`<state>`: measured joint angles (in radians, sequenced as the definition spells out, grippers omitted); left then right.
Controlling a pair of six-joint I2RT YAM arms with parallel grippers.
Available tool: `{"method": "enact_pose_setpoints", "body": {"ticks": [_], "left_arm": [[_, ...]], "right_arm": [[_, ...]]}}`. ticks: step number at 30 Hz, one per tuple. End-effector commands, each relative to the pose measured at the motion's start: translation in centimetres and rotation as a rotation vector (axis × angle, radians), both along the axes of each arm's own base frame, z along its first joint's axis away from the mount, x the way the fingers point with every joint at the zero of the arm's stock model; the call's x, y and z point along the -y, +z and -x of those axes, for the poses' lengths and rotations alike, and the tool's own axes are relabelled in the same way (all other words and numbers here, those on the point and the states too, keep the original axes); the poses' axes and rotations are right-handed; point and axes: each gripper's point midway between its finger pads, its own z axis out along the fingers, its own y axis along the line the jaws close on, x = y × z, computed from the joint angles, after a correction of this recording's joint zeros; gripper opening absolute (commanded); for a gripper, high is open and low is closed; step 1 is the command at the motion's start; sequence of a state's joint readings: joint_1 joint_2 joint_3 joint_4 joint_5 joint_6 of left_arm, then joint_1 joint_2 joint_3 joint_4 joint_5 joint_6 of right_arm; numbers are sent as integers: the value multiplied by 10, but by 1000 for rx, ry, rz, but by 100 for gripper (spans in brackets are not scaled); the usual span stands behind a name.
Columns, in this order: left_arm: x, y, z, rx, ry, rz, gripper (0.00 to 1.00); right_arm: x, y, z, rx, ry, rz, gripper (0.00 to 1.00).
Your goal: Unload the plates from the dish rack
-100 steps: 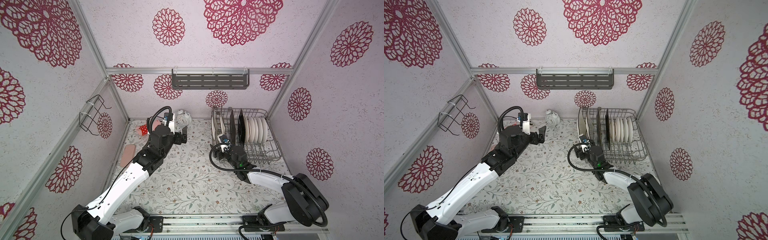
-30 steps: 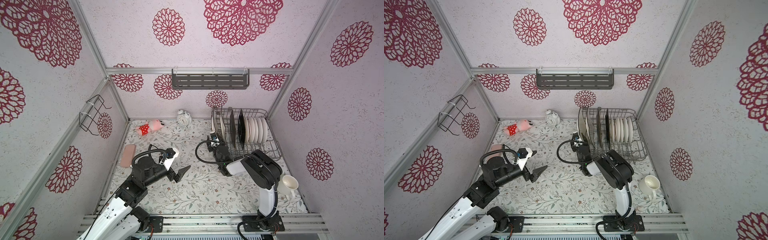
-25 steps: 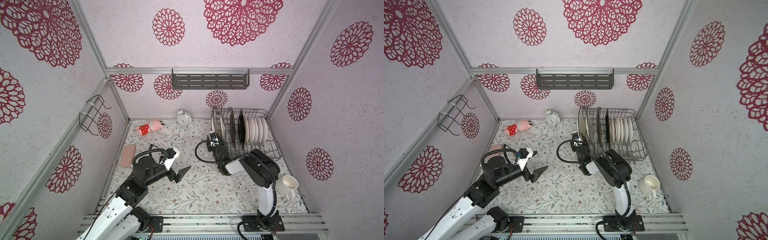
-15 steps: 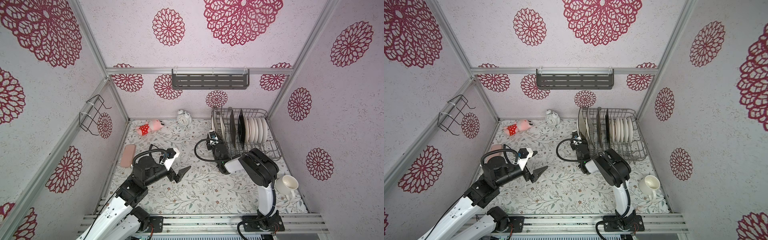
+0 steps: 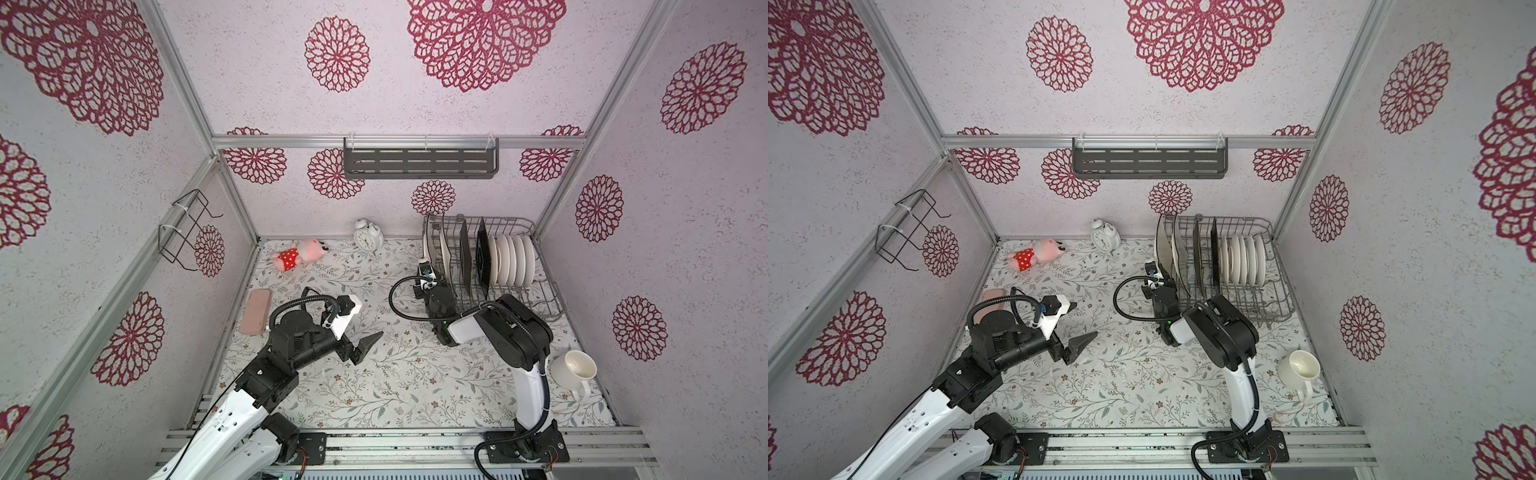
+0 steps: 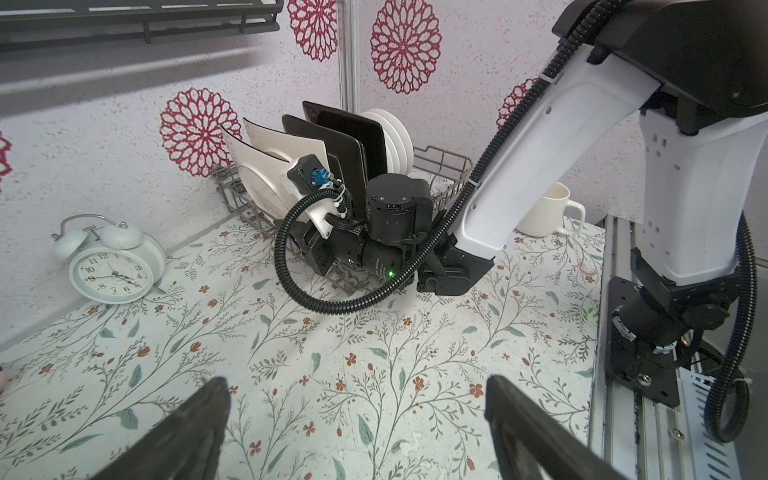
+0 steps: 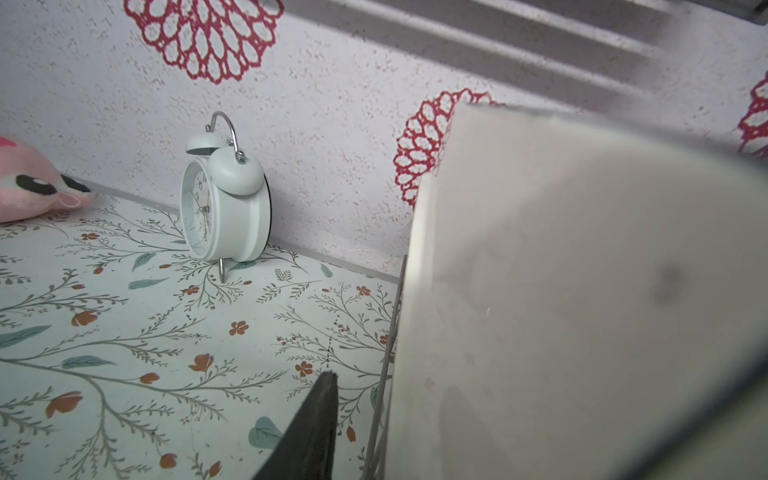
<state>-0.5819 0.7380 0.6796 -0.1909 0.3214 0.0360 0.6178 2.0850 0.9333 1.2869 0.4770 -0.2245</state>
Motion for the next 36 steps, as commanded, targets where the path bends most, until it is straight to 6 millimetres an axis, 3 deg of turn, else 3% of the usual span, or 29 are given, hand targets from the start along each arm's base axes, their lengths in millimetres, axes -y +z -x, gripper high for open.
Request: {"method": "enact_pose_setpoints", "body": {"ticks": [1,14,23,31,36], "left_arm": [[1,10,-1,56,-3,5,97],[1,5,-4,60,8,6,97],[0,-1,-4,55,10,-1,97],[-1,-6,-4,61,16,-8,97],[-2,-7,-3,66,17,-6,97]], "right_arm": [[4,24,-5,69,-22,-61,35],[-2,27,-7,78,11,-29,22],[-9,34,-5,87,57,-30,1],[-7,39,-4,97,52,-13,0],[-7,55,-3,131,55,-31,0]]}}
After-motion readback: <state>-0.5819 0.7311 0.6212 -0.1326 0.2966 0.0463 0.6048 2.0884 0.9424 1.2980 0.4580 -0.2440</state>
